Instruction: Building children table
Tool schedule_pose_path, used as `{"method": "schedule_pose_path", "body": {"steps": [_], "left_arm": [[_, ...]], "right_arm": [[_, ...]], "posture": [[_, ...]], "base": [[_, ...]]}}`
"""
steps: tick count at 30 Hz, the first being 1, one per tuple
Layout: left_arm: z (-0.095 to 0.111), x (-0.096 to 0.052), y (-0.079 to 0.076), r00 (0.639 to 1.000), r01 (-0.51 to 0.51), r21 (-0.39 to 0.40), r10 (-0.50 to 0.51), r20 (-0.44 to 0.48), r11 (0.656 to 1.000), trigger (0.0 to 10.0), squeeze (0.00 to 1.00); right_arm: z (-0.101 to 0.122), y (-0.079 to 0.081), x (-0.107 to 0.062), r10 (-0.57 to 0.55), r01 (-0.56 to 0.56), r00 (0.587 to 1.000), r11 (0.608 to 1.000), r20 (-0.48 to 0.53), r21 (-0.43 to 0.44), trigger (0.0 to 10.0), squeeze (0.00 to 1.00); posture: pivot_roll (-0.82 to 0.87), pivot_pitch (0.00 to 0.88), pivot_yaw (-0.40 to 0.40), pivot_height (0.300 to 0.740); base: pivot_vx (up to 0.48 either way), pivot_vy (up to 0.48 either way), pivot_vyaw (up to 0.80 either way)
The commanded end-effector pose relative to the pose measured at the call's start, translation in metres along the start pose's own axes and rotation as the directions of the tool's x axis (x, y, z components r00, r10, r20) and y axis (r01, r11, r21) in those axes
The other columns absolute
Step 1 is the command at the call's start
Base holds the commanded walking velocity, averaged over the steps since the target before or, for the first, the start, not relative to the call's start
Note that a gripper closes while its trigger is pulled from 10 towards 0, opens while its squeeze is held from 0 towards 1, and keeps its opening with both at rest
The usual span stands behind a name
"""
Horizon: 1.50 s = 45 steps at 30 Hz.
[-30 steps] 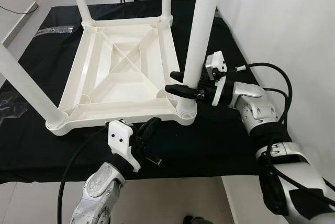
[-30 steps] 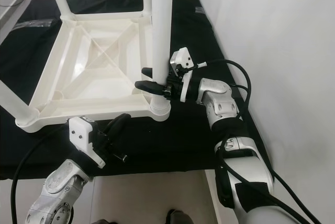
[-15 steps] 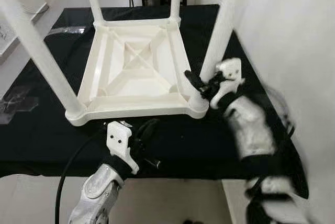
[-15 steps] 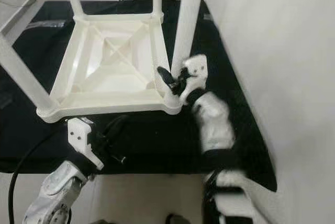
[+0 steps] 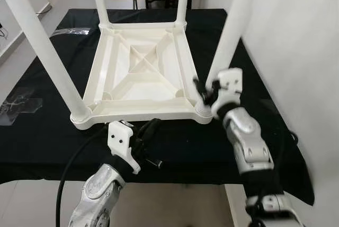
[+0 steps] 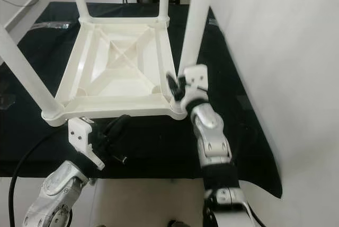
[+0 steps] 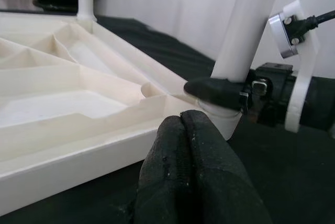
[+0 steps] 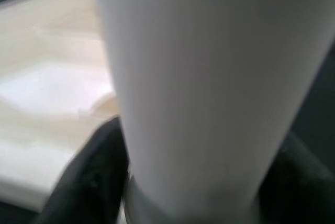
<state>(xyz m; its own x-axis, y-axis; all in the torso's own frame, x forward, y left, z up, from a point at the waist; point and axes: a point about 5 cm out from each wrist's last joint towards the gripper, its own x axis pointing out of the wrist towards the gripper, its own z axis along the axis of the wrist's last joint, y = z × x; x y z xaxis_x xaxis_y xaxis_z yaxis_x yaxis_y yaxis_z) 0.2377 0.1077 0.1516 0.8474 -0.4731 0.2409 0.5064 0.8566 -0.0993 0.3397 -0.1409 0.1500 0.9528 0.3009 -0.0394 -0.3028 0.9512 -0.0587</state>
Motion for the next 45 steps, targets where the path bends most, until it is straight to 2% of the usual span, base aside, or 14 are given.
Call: {"method": "schedule_pose_path", "body": {"steps": [1, 3, 4, 5, 9, 14, 15, 16, 17, 30, 34, 37, 40, 45], "left_arm": [[-0.005, -0.001, 0.0, 1.0, -0.003, -0.011, 0.003, -0.022, 1.0, 10.0, 0.0], [-0.005, 0.0, -0.001, 1.0, 0.0, -0.014, 0.0, -0.023, 1.0, 10.0, 0.0], [-0.005, 0.001, -0.001, 1.0, 0.001, -0.015, -0.002, -0.023, 1.0, 10.0, 0.0], [-0.005, 0.001, -0.002, 1.0, 0.002, -0.016, -0.003, -0.023, 1.0, 10.0, 0.0], [-0.005, 0.002, -0.003, 1.0, 0.003, -0.018, -0.003, -0.021, 1.0, 10.0, 0.0], [-0.006, 0.003, -0.003, 1.0, 0.0, -0.016, -0.001, -0.021, 1.0, 10.0, 0.0], [-0.006, 0.003, -0.003, 1.0, 0.0, -0.015, -0.001, -0.021, 1.0, 10.0, 0.0], [-0.006, 0.003, -0.003, 1.0, 0.0, -0.015, -0.001, -0.021, 1.0, 10.0, 0.0], [-0.006, 0.003, -0.003, 1.0, 0.001, -0.014, -0.001, -0.022, 1.0, 10.0, 0.0], [-0.007, 0.003, -0.005, 1.0, 0.002, -0.017, -0.003, -0.023, 1.0, 10.0, 0.0], [-0.007, 0.003, -0.005, 1.0, 0.0, -0.016, 0.0, -0.022, 1.0, 10.0, 0.0], [-0.007, 0.002, -0.004, 1.0, -0.002, -0.016, 0.001, -0.022, 1.0, 10.0, 0.0], [-0.006, 0.002, -0.003, 1.0, -0.004, -0.013, 0.003, -0.022, 1.0, 10.0, 0.0], [-0.008, 0.002, -0.001, 1.0, -0.003, -0.013, 0.002, -0.026, 1.0, 10.0, 0.0]], "right_arm": [[0.011, 0.003, 0.001, 0.062, -0.063, 0.997, 0.998, 0.046, 0.006, 10.0, 1.0], [0.035, 0.001, 0.004, 0.185, -0.184, 0.971, 0.983, 0.154, -0.018, 10.0, 1.0], [0.043, -0.002, 0.005, 0.235, -0.233, 0.956, 0.972, 0.174, -0.035, 10.0, 0.67], [0.046, -0.005, 0.006, 0.262, -0.258, 0.948, 0.965, 0.179, -0.044, 10.0, 0.0], [0.057, -0.013, 0.009, 0.419, -0.392, 0.898, 0.901, 0.132, -0.187, 10.0, 0.0], [0.069, -0.019, 0.014, 0.546, -0.523, 0.831, 0.831, 0.102, -0.188, 10.0, 0.0], [0.07, -0.021, 0.017, 0.551, -0.532, 0.828, 0.83, 0.099, -0.169, 4.8, 0.0], [0.07, -0.021, 0.017, 0.551, -0.532, 0.828, 0.83, 0.099, -0.169, 4.8, 0.0], [0.069, -0.024, 0.022, 0.558, -0.543, 0.825, 0.827, 0.092, -0.144, 0.0, 0.0], [0.069, -0.02, 0.028, 0.622, -0.612, 0.776, 0.783, 0.101, -0.113, 0.0, 0.0], [0.058, -0.024, 0.028, 0.545, -0.542, 0.833, 0.838, 0.095, -0.053, 0.0, 0.0], [0.036, -0.023, 0.027, 0.353, -0.353, 0.935, 0.935, 0.04, -0.017, 0.0, 0.0], [-0.019, 0.007, -0.001, -0.046, 0.049, 0.995, 0.998, -0.094, 0.032, 0.0, 0.0], [-0.013, 0.033, -0.009, 0.018, -0.019, 0.999, 0.999, -0.04, -0.029, 0.0, 0.0]], "posture": [[0.03, 0.169, -0.023, 0.74], [0.03, 0.169, -0.023, 0.74], [0.03, 0.169, -0.027, 0.74], [0.03, 0.169, -0.027, 0.74], [0.04, 0.165, -0.032, 0.74], [0.04, 0.16, -0.035, 0.74], [0.04, 0.158, -0.036, 0.74], [0.04, 0.158, -0.036, 0.74], [0.04, 0.157, -0.037, 0.74], [0.03, 0.163, -0.04, 0.74], [0.03, 0.165, -0.045, 0.74], [0.03, 0.168, -0.053, 0.74], [0.02, 0.169, -0.046, 0.74], [0.0, 0.151, -0.038, 0.74]], "base": [[0.0, 0.0, 0.0], [0.0, 0.0, 0.0], [0.0, 0.0, 0.0], [0.0, 0.0, 0.0], [0.0, 0.0, 0.0], [0.0, 0.0, 0.0], [0.0, 0.0, 0.0], [0.0, 0.0, 0.0], [0.0, 0.0, 0.0], [0.0, 0.0, 0.0], [0.0, 0.0, 0.0], [0.0, 0.0, 0.0], [0.0, 0.0, 0.0], [0.0, 0.0, 0.0]]}}
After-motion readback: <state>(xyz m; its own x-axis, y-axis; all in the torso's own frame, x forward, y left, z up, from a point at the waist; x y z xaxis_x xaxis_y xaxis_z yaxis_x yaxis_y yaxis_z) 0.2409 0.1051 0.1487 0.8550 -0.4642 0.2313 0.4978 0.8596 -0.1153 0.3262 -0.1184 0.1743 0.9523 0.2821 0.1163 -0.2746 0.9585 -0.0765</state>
